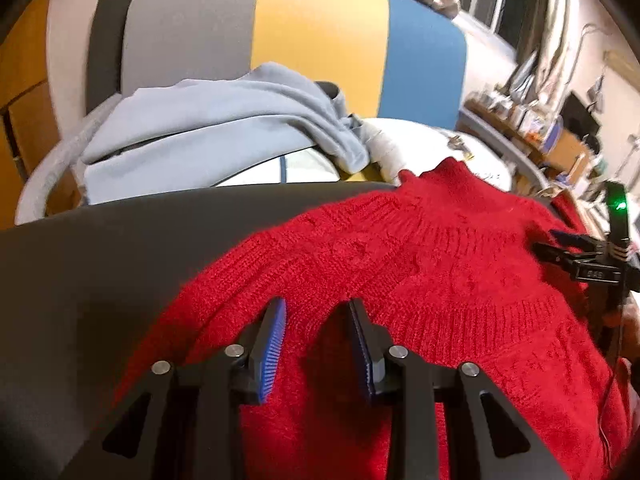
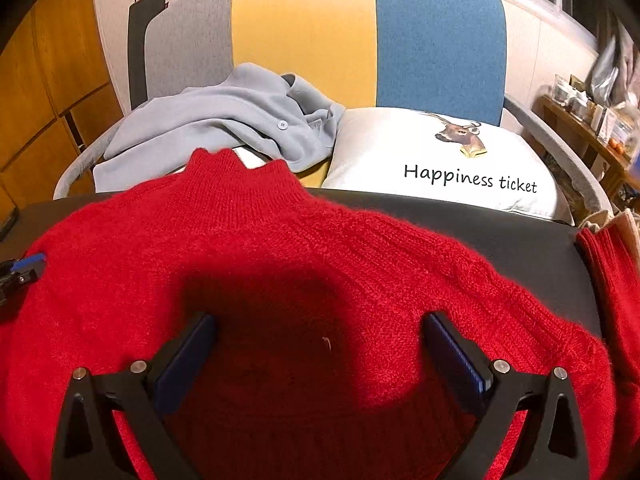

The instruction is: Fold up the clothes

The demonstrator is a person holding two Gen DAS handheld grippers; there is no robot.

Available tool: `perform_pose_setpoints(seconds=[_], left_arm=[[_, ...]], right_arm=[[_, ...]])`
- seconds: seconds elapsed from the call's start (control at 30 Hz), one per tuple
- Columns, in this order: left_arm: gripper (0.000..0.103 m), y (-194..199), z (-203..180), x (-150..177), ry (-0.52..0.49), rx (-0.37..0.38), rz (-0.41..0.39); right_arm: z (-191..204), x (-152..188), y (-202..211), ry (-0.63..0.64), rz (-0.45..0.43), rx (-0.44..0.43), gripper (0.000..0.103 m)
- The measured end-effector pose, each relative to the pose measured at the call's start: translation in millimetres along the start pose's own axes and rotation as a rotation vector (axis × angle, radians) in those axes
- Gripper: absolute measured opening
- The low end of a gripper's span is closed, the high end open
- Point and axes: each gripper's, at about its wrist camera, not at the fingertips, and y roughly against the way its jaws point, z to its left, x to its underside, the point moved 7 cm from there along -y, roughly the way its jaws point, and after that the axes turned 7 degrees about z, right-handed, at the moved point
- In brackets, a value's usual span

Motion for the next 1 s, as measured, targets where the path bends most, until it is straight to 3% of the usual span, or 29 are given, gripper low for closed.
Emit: perform_pose_setpoints(seconds=[0.07,0.13,0.23,0.3,0.47,0.67,0.73,0.83,1.0], left_arm=[[0.038,9.4,-9.2,1.5,0.003,-0.054,0.020],[0.042,33.3,-26.1,3.3,0.018,-0.047,-0.032],[0.055,62.4,-56.5,14.9,0.101,0.136,-0.075],[0.062,67.3,-75.7,29.2,0.152,0.262,-0.057],[0.061,61.8,-109.4,84.0,0.191,0.373,0.035],[0.062,85.3,-104.5,131.9,0.171,0.364,0.062],[0.062,93.0,-95.0,145.8,0.144,0.318,0.084],[0.062,104.5,-80.8,165.4,0.092,0.234,0.097],[0.062,118.2,-61.7,193.8,0.005,0.031,0.090]], right_arm=[[1.2,0.2,0.1,0.005,0.002,0.006,0.103],[1.4,0.3,0.0,0.006,0.004,0.010,0.103],[1.7,0.2,0.0,0.007,0.008,0.014,0.103],[1.4,0.5,0.4,0.002,0.015,0.011,0.103],[5.8,15.7,25.3,-0.009,0.042,-0.017,0.103],[3.0,84.8,84.4,-0.112,0.019,-0.130,0.103],[-2.0,112.1,98.3,-0.150,0.022,-0.148,0.103],[-12.6,150.9,110.3,-0.171,0.043,-0.104,0.103],[-17.3,173.4,115.9,-0.127,0.042,-0.035,0.103]])
